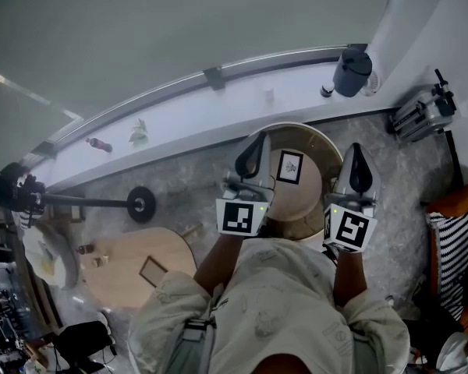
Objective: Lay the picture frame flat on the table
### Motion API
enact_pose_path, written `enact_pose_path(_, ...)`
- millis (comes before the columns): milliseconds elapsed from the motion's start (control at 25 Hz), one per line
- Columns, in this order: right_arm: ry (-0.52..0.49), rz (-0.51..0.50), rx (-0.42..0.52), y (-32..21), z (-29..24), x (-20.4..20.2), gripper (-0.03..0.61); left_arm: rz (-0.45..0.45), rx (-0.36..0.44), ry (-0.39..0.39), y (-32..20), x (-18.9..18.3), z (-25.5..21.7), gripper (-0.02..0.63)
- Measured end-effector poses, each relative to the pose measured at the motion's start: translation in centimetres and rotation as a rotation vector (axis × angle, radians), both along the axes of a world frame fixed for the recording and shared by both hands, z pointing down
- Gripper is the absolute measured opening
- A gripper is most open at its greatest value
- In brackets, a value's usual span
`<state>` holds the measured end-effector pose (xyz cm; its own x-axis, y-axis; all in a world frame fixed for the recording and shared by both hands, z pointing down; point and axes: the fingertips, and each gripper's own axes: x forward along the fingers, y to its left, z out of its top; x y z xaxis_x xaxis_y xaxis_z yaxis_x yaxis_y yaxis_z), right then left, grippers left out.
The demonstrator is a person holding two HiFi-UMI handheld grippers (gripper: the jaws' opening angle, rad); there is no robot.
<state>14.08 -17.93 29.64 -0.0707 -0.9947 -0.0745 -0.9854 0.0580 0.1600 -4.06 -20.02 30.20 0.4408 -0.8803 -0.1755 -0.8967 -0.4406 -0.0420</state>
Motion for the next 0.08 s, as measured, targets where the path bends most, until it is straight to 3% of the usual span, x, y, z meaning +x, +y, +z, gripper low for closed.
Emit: enact_pose_path(80, 0.000, 0.003, -0.001, 0.00, 0.10, 0.06, 0.000, 0.000, -0.003, 0.000, -0.01, -0.01, 0.08, 0.003)
